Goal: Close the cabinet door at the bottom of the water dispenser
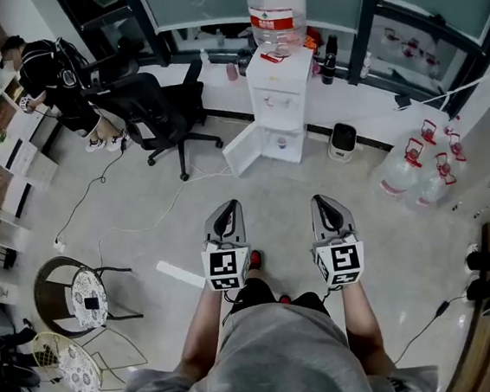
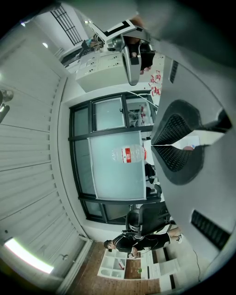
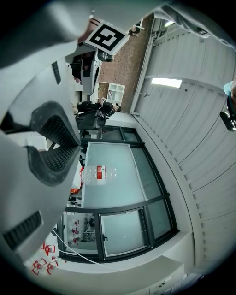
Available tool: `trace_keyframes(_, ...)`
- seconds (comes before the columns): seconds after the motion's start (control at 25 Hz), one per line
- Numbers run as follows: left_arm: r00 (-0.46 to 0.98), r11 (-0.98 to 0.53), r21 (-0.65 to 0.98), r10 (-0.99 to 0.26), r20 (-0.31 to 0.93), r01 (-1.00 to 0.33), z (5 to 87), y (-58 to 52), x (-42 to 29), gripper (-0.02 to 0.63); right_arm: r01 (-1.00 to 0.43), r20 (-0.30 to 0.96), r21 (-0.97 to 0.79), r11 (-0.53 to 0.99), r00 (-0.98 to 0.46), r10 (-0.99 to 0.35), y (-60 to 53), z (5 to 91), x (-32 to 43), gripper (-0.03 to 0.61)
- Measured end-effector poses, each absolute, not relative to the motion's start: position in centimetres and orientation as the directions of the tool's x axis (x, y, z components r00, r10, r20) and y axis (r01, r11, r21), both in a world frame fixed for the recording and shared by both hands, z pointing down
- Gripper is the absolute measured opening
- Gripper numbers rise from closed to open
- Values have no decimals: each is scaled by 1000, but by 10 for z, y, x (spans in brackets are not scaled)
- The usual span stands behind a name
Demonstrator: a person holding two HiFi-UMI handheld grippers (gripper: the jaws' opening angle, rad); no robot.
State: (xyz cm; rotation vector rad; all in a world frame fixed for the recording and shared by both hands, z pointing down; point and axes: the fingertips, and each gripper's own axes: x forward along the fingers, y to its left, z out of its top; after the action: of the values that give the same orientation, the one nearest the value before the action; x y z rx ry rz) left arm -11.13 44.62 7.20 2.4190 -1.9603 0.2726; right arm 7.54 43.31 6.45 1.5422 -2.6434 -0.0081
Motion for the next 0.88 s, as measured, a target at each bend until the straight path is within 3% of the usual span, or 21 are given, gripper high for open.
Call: trace_keyframes(0.88, 333, -357, -82, -917, 219, -930, 85, 174, -167, 25, -931, 129, 7, 364, -360, -924, 182, 81, 22, 15)
